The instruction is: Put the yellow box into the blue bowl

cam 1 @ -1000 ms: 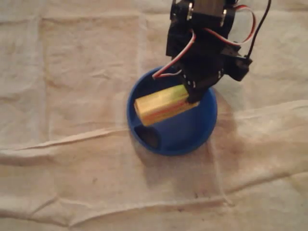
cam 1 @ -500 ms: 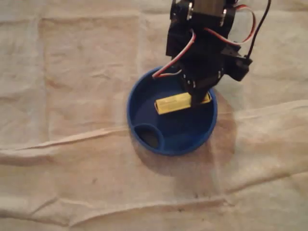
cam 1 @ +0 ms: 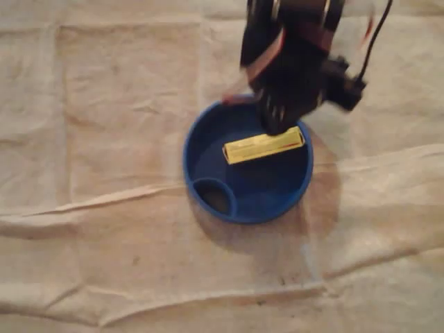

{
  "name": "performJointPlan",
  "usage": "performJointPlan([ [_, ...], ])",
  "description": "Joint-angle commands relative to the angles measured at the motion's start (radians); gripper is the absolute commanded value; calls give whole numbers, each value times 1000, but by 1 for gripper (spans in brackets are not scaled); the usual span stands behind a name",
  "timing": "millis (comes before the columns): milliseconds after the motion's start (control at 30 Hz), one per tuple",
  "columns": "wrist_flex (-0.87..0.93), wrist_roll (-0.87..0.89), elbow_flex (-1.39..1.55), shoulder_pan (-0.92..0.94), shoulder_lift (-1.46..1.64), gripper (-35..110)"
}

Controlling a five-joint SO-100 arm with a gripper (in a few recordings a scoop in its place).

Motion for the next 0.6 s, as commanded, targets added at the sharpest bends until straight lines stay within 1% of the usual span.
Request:
performJointPlan([
  [0, 57, 8, -57, -18, 186, 0],
  [200, 213, 20, -57, -80, 328, 0],
  [433, 377, 140, -57, -216, 499, 0],
  [567, 396, 210, -55, -299, 572, 0],
])
